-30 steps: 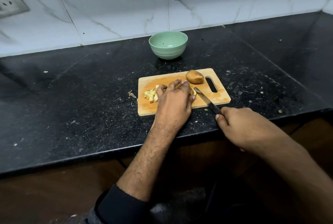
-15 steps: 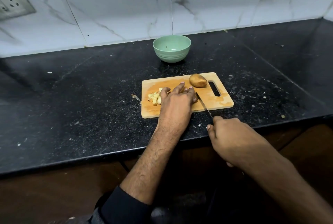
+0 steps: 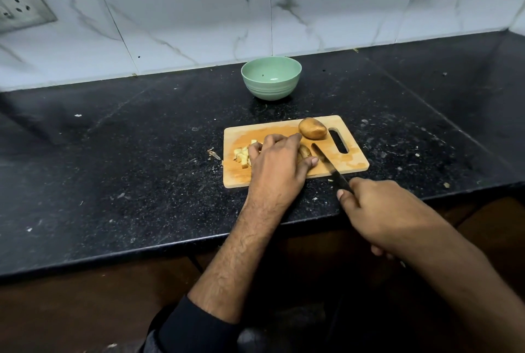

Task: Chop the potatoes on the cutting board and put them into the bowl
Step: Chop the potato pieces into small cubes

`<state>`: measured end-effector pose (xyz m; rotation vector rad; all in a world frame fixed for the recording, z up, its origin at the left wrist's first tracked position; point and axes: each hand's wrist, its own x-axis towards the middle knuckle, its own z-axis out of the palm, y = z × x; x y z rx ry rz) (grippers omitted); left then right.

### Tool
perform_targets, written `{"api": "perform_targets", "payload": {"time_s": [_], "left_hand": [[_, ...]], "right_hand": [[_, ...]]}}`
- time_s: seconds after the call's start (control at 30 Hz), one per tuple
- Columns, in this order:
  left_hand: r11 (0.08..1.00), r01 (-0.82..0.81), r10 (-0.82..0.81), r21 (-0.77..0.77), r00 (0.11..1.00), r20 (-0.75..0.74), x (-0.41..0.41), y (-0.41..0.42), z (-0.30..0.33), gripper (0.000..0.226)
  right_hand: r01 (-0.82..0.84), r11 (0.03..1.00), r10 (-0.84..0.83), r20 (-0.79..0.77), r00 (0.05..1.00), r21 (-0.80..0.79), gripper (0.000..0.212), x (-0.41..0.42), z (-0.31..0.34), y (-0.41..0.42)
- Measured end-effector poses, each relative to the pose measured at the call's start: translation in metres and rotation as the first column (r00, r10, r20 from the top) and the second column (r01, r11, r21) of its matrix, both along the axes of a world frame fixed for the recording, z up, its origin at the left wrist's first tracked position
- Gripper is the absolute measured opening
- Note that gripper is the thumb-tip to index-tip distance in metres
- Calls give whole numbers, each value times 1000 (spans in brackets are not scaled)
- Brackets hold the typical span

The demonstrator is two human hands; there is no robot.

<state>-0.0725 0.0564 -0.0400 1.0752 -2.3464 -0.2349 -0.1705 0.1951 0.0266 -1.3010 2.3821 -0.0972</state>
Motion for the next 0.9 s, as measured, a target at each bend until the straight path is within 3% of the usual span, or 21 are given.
{"api": "perform_targets", "payload": {"time_s": [0.27, 0.53, 0.9], "left_hand": [[994, 1, 11, 113, 994, -105, 0, -11, -6, 33], [994, -15, 26, 109, 995, -100, -2, -13, -6, 22], [989, -8, 24, 145, 994, -111, -2, -14, -4, 10]], "right_hand": [[-8, 995, 16, 85, 996, -99, 34, 3, 2, -11], [-39, 998, 40, 27, 999, -47, 32, -2, 1, -19], [-79, 997, 79, 69, 994, 4, 31, -7, 8, -29]]}}
